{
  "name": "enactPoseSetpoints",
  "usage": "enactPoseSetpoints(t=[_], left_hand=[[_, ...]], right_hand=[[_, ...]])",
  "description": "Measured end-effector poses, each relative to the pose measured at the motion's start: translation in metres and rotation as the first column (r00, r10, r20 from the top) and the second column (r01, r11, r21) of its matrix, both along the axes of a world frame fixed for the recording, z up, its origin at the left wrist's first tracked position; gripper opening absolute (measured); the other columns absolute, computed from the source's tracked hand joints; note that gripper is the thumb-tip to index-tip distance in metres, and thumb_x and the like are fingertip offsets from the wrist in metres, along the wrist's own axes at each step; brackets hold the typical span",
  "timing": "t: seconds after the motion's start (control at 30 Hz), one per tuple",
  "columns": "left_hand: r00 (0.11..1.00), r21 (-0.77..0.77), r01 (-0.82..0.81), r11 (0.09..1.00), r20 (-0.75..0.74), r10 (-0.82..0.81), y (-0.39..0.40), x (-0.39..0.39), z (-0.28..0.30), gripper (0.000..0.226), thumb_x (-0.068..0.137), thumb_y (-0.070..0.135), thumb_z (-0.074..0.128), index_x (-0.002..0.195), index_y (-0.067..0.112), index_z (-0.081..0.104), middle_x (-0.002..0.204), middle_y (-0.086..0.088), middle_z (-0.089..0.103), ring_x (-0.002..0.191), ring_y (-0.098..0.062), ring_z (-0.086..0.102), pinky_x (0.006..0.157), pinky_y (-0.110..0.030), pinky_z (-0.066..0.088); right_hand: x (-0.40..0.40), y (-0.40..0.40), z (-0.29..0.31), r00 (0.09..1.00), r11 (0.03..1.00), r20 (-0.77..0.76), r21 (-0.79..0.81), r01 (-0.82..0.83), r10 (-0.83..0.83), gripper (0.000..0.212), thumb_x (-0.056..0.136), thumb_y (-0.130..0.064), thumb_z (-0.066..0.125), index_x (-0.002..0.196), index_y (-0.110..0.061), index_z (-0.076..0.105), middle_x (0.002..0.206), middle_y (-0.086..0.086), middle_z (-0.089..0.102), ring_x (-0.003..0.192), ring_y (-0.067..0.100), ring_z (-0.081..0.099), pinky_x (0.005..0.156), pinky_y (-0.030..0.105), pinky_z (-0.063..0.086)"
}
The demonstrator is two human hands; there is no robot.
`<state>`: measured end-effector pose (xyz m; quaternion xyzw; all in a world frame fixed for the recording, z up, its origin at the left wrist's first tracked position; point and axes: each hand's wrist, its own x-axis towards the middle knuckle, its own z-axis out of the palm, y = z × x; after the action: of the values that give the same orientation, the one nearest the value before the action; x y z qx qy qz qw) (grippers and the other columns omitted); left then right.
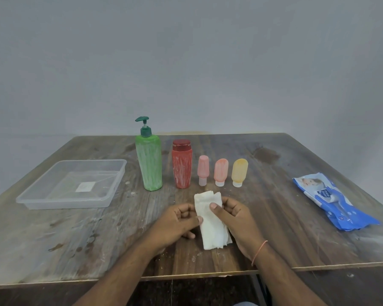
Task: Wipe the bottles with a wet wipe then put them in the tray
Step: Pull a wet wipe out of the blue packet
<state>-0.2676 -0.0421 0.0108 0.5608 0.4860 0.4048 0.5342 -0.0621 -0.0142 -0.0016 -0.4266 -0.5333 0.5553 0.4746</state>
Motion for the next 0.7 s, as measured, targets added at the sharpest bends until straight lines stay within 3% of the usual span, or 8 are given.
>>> enactPoseSetpoints(t=[0.1,0.2,0.27,0.4,0.5,0.6,0.7], left_hand=[[0.996,0.013,-0.078,0.997,0.047,0.078,-0.001,0.0,-0.002,0.023,0.105,0.015,0.065,0.127,0.02,0.071,0.113,0.002,0.08,0.101,-0.018,0.078,0.073,-0.031,0.064],[0.988,0.014,-0.14,0.99,0.074,0.139,-0.001,0.0,-0.005,0.023,0.107,0.016,0.061,0.126,0.021,0.071,0.112,0.001,0.08,0.096,-0.02,0.078,0.075,-0.034,0.063],[0.986,0.022,-0.155,0.988,0.073,0.153,-0.001,-0.001,-0.007,0.023,0.107,0.017,0.061,0.126,0.024,0.072,0.113,0.002,0.081,0.1,-0.021,0.078,0.079,-0.035,0.062],[0.986,0.063,-0.154,0.986,0.074,0.15,-0.001,-0.003,-0.011,0.023,0.104,0.018,0.066,0.121,0.029,0.078,0.119,0.006,0.08,0.113,-0.018,0.075,0.094,-0.04,0.061],[0.99,0.156,-0.135,0.978,0.062,0.127,0.001,-0.005,-0.016,0.025,0.1,0.009,0.07,0.108,0.027,0.085,0.123,0.003,0.076,0.118,-0.018,0.071,0.1,-0.039,0.059],[0.99,0.161,-0.135,0.978,0.053,0.128,0.002,-0.005,-0.017,0.033,0.1,-0.002,0.064,0.098,0.023,0.087,0.125,0.008,0.074,0.123,-0.011,0.066,0.102,-0.034,0.058],[0.986,0.102,-0.161,0.982,0.061,0.156,0.0,-0.002,-0.012,0.037,0.105,0.002,0.054,0.117,0.026,0.079,0.124,0.009,0.077,0.117,-0.01,0.071,0.094,-0.033,0.061]], right_hand=[[0.0,-0.001,0.0,0.992,0.994,0.071,0.041,-0.105,0.102,0.066,0.075,-0.054,0.09,0.129,-0.022,0.071,0.125,-0.004,0.078,0.115,0.019,0.075,0.1,0.047,0.062],[0.002,0.001,-0.001,0.983,0.983,0.083,0.076,-0.168,0.161,0.058,0.082,-0.029,0.09,0.135,-0.02,0.067,0.127,-0.001,0.078,0.118,0.02,0.074,0.097,0.037,0.061],[0.004,0.002,-0.002,0.984,0.98,0.056,0.091,-0.176,0.172,0.055,0.086,-0.013,0.088,0.137,-0.019,0.066,0.128,0.002,0.077,0.119,0.023,0.074,0.097,0.037,0.061],[0.002,0.0,-0.001,0.979,0.969,0.028,0.134,-0.205,0.203,0.044,0.093,-0.003,0.08,0.135,-0.014,0.07,0.13,0.004,0.077,0.118,0.026,0.074,0.096,0.041,0.063],[0.003,0.0,-0.001,0.983,0.974,-0.019,0.134,-0.181,0.185,0.026,0.095,0.007,0.071,0.117,-0.004,0.078,0.123,0.01,0.078,0.116,0.028,0.074,0.091,0.033,0.061],[0.005,0.004,-0.006,0.988,0.976,0.052,0.158,-0.15,0.144,0.023,0.096,0.012,0.067,0.095,-0.005,0.083,0.123,0.007,0.074,0.12,0.029,0.069,0.093,0.035,0.06],[0.004,0.003,-0.007,0.99,0.984,0.097,0.131,-0.119,0.107,0.031,0.097,0.01,0.064,0.085,-0.011,0.085,0.123,0.0,0.072,0.122,0.025,0.066,0.087,0.033,0.059]])
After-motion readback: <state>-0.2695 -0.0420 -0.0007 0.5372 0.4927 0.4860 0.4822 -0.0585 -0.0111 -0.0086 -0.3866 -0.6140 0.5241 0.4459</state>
